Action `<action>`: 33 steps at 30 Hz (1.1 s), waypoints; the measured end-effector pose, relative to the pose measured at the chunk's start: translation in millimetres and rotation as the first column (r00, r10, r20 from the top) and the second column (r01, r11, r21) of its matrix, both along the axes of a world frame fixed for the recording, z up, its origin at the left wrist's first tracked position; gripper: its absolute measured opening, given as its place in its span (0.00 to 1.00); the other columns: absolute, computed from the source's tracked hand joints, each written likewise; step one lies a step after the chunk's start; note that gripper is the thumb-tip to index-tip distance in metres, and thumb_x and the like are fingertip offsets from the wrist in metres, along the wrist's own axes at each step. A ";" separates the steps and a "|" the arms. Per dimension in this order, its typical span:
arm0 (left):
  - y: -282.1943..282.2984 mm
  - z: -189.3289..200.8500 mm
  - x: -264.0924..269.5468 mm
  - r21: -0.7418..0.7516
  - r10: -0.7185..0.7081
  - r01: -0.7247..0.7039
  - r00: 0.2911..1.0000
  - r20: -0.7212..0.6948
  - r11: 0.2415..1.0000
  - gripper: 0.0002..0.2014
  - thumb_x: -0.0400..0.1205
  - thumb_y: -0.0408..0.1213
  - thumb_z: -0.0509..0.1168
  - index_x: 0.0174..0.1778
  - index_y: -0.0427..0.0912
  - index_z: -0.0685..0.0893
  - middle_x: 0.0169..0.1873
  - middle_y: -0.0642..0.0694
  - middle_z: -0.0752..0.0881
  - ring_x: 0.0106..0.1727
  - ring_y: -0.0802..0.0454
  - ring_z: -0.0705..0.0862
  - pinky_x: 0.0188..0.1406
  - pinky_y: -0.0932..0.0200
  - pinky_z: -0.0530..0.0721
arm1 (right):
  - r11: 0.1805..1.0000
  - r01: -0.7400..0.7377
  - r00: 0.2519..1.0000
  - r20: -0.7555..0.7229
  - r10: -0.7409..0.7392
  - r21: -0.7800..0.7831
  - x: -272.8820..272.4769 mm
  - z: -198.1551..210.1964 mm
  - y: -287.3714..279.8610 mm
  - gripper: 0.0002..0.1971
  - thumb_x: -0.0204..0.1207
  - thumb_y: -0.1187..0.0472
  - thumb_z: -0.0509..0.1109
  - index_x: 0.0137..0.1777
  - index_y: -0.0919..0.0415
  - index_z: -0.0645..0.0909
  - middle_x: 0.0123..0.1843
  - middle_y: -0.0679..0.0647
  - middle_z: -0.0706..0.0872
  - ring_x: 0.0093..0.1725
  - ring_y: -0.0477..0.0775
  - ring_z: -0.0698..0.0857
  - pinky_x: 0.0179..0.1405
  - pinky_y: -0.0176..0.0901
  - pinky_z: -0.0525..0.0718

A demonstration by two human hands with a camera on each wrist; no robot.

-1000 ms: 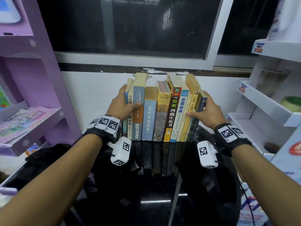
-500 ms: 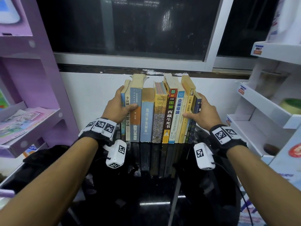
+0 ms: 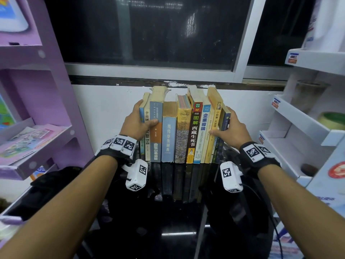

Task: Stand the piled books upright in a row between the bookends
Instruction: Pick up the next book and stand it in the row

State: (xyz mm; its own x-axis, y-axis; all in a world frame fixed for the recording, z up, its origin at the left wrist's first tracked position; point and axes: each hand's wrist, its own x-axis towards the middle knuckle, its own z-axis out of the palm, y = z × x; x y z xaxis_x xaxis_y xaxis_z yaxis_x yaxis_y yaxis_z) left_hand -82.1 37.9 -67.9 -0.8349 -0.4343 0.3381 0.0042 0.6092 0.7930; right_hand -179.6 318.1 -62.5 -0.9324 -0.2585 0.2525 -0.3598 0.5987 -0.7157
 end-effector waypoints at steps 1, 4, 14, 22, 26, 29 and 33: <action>0.6 1.5 1.3 0.007 -0.003 0.003 1.000 0.005 1.000 0.39 0.78 0.44 0.72 0.82 0.49 0.58 0.68 0.42 0.81 0.65 0.43 0.81 0.60 0.53 0.77 | 1.000 -0.002 1.000 0.008 0.002 -0.006 1.0 0.3 0.5 0.40 0.73 0.57 0.78 0.80 0.50 0.58 0.66 0.55 0.84 0.63 0.61 0.85 0.60 0.58 0.82; -3.9 6.8 4.5 0.012 -0.019 0.018 0.999 0.051 1.000 0.42 0.77 0.44 0.73 0.83 0.48 0.56 0.69 0.42 0.80 0.65 0.44 0.81 0.59 0.54 0.76 | 0.999 0.001 1.000 0.026 0.001 -0.046 5.4 2.7 1.4 0.39 0.75 0.56 0.76 0.80 0.50 0.58 0.67 0.55 0.83 0.64 0.61 0.84 0.62 0.58 0.81; -25.2 41.0 13.7 -0.078 -0.117 0.125 0.988 0.098 0.989 0.35 0.81 0.47 0.68 0.82 0.52 0.59 0.79 0.48 0.68 0.75 0.47 0.72 0.71 0.49 0.72 | 0.970 0.106 0.796 -0.604 0.048 0.217 26.4 8.6 -23.1 0.36 0.80 0.50 0.64 0.85 0.52 0.53 0.87 0.53 0.52 0.86 0.55 0.47 0.84 0.60 0.47; -35.3 50.0 7.6 -0.117 -0.211 0.212 0.977 0.024 0.970 0.27 0.82 0.46 0.67 0.78 0.56 0.70 0.81 0.53 0.64 0.81 0.53 0.63 0.75 0.60 0.60 | 0.619 0.018 0.441 -0.562 0.699 0.785 52.4 -23.2 -88.8 0.35 0.82 0.43 0.54 0.85 0.57 0.53 0.86 0.57 0.49 0.86 0.60 0.45 0.82 0.63 0.38; -37.9 43.4 -0.4 -0.144 -0.272 0.272 0.962 0.024 0.951 0.28 0.80 0.45 0.69 0.78 0.55 0.71 0.82 0.54 0.61 0.81 0.57 0.61 0.77 0.63 0.57 | 0.474 -0.008 0.324 -0.447 0.834 0.880 51.4 -41.7 -116.8 0.37 0.82 0.41 0.54 0.85 0.59 0.53 0.86 0.59 0.52 0.86 0.60 0.44 0.83 0.65 0.41; -40.3 38.5 -7.7 -0.168 -0.297 0.296 0.955 0.021 0.940 0.29 0.80 0.46 0.69 0.77 0.55 0.71 0.82 0.54 0.61 0.81 0.57 0.62 0.78 0.61 0.61 | 0.414 -0.028 0.282 -0.390 0.877 0.910 46.8 -52.0 -135.1 0.36 0.83 0.41 0.54 0.85 0.60 0.55 0.86 0.59 0.57 0.86 0.59 0.47 0.83 0.65 0.42; -45.3 33.2 -15.2 -0.159 -0.325 0.322 0.946 0.009 0.933 0.29 0.78 0.47 0.72 0.74 0.56 0.71 0.81 0.55 0.63 0.77 0.55 0.67 0.75 0.51 0.72 | 0.365 -0.017 0.266 -0.348 0.899 0.931 34.4 -60.9 -151.0 0.35 0.83 0.41 0.51 0.84 0.62 0.56 0.85 0.59 0.59 0.86 0.59 0.48 0.83 0.65 0.42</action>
State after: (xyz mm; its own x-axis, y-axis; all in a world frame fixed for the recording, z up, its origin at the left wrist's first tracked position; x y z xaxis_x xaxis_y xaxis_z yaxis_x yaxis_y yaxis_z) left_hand -97.2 -7.4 -34.7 -0.9148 -0.0821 0.3954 0.2348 0.6883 0.6864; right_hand -145.3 167.2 -123.4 -0.0001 -0.9937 0.1122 -0.7956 0.0681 0.6020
